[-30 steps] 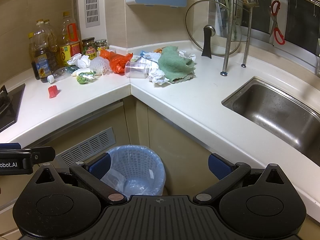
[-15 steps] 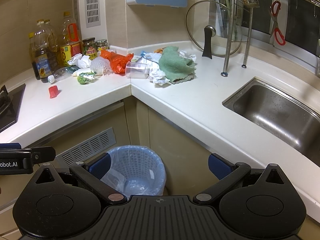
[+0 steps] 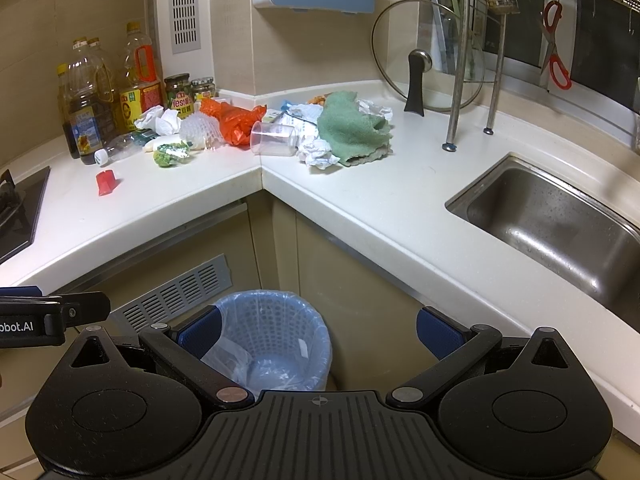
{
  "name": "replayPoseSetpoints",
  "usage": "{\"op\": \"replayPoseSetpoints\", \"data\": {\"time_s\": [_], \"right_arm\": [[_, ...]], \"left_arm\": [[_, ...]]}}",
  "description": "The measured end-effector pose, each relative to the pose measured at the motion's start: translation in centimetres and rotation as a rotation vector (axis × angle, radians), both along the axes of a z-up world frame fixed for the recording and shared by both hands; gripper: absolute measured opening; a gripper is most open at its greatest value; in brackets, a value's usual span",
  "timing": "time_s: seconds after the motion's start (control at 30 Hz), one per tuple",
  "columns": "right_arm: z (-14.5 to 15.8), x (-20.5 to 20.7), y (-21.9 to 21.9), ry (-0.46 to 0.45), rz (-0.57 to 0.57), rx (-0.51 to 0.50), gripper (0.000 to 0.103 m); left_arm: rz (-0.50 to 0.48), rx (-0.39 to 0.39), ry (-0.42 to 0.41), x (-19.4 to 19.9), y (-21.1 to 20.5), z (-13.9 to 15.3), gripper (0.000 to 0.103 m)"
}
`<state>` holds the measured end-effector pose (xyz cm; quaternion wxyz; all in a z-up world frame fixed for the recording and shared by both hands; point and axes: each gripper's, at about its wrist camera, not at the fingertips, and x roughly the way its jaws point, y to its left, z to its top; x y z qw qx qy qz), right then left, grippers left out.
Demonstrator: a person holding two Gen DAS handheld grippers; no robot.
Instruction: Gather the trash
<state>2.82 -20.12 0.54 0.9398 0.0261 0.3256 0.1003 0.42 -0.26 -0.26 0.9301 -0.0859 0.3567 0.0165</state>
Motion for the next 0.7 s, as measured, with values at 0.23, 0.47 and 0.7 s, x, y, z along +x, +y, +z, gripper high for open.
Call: {"op": "replayPoseSetpoints", "data": {"time_s": [0.23, 0.47, 0.7], "right_arm": [[0.2, 0.1, 0.0, 0.002, 0.001, -0.001, 0.103], [-0.5, 0.8, 0.8, 0.01, 0.001, -0.005, 0.103], [-0.3, 1.8, 2.0, 0.01, 0.001, -0.008, 0.103]], "left_arm": [[0.003, -0.009, 0.002, 0.3, 0.5, 0.0, 0.102], [0.007, -0.025, 0.005, 0.9, 1.4, -0.1, 0.102], [0.006, -0.045, -0.002, 1.8, 2.9, 0.1, 0.102]]}}
